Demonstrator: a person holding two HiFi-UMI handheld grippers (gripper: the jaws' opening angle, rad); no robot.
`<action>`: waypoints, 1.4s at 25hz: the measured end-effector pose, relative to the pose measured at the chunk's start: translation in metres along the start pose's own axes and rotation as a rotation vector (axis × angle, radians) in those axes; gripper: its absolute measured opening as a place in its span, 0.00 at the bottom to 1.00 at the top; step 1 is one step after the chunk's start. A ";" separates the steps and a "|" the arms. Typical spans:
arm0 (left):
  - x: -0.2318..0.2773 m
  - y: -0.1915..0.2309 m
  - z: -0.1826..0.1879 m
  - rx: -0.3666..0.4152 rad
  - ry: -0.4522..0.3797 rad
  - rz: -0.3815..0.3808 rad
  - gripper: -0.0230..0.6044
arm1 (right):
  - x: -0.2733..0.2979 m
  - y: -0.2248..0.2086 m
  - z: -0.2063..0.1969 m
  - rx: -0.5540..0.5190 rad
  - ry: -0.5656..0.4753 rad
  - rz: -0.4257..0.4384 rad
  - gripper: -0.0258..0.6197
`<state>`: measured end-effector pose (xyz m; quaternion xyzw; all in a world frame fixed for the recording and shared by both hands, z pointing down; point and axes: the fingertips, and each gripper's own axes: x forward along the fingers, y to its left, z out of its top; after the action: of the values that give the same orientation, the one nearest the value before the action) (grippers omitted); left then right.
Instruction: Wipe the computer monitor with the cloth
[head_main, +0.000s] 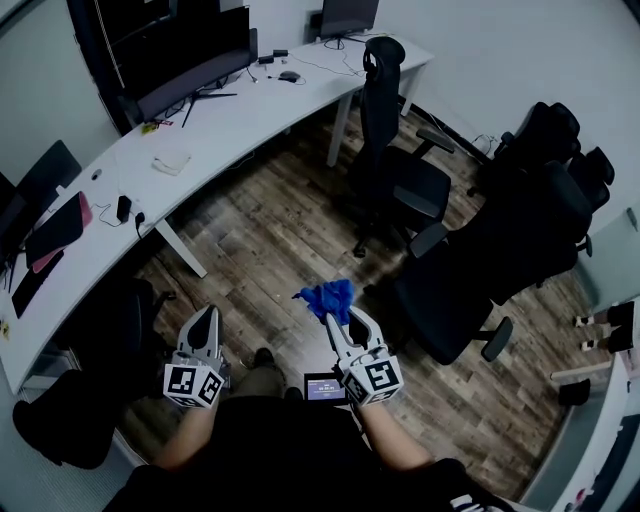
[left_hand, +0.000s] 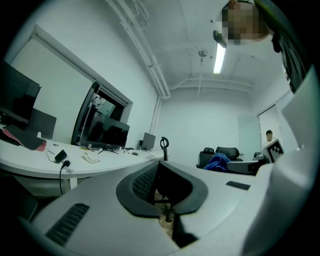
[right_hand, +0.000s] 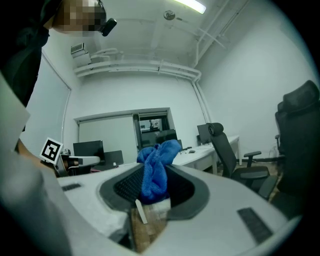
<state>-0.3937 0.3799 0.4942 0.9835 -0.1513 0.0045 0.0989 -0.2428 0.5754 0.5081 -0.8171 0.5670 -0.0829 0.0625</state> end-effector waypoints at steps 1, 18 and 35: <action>0.004 0.003 0.000 0.001 -0.002 0.004 0.03 | 0.005 -0.002 0.000 -0.004 0.004 -0.005 0.24; 0.176 0.115 0.034 0.010 -0.009 0.001 0.03 | 0.201 -0.054 0.042 -0.006 0.014 0.014 0.24; 0.338 0.238 0.060 -0.032 -0.030 0.031 0.03 | 0.405 -0.104 0.080 -0.038 -0.028 0.024 0.24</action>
<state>-0.1439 0.0451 0.4943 0.9793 -0.1680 -0.0110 0.1125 0.0079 0.2330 0.4763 -0.8123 0.5774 -0.0602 0.0559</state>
